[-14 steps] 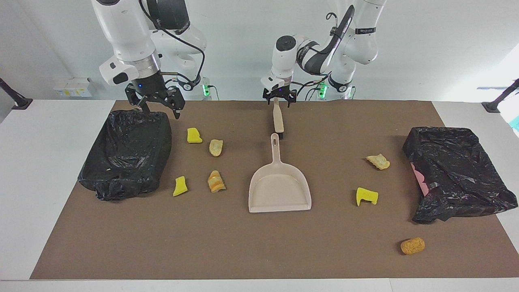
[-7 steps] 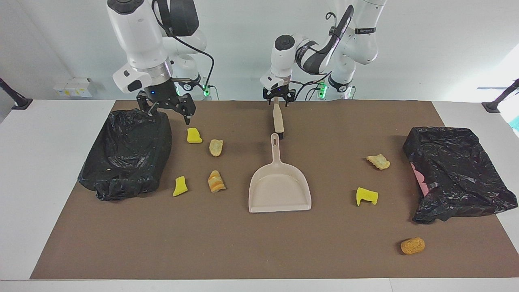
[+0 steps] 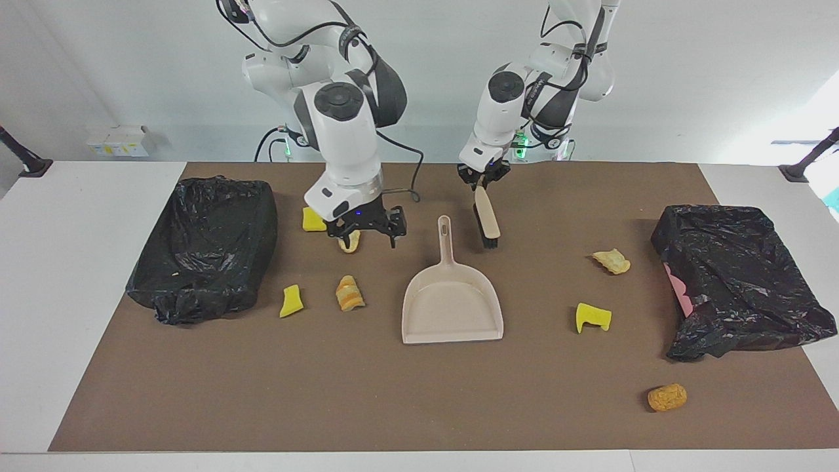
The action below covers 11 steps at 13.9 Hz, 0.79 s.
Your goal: Sweep and dump trash in bin
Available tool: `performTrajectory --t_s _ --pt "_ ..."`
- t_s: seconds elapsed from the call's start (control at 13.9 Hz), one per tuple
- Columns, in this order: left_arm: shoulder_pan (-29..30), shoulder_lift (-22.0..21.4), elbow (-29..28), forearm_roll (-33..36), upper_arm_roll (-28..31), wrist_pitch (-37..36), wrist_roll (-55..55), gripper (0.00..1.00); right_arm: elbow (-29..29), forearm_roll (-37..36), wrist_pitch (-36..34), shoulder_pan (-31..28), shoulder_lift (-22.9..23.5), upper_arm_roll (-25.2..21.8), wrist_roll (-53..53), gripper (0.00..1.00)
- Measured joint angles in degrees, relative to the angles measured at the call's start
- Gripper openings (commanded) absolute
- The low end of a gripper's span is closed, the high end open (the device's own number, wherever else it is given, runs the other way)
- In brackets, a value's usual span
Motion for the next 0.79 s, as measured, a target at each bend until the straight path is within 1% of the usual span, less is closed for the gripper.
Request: performTrajectory --t_s 0.29,0.5,0.65,0.79 --pt "8.1 2.0 1.7 6.3 0.1 -1.9 -0.9 0.00 0.0 0.0 1.6 6.1 2.5 0.1 5.3 1.00" --pt "14.0 4.0 4.4 10.9 0.1 -3.1 -5.6 0.00 -0.1 0.0 5.1 10.3 5.5 0.1 9.9 1.00" --pt "18.8 5.4 6.2 13.2 0.1 -5.1 -10.2 0.00 -0.2 0.0 7.2 11.9 7.7 0.1 11.4 1.00" --pt "23.3 6.1 7.1 15.3 0.2 -8.1 -11.6 0.00 -0.6 0.0 9.2 12.5 9.3 0.1 12.2 1.00"
